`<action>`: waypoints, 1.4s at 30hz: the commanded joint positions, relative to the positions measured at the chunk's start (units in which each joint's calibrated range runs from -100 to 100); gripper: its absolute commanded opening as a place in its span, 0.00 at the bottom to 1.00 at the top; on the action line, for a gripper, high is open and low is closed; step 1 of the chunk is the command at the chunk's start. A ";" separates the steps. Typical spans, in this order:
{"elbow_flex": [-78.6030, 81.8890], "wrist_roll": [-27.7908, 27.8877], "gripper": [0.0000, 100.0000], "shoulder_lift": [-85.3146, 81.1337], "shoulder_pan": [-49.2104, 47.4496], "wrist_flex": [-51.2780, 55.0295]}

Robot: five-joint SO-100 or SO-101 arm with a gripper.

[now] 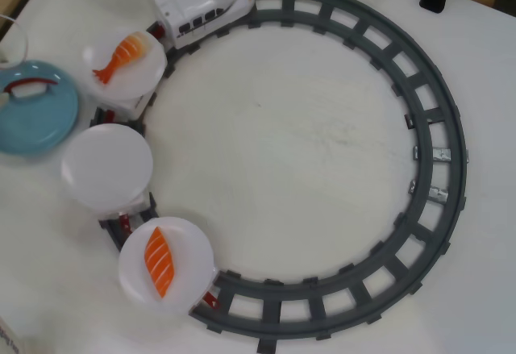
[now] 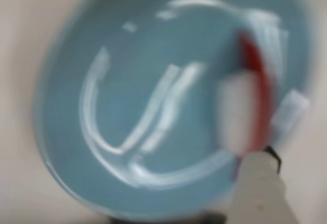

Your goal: Pick up the sushi from the Shinkansen and put it on the blue dish

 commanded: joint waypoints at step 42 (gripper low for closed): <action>97.22 0.11 0.19 -124.20 22.60 -16.18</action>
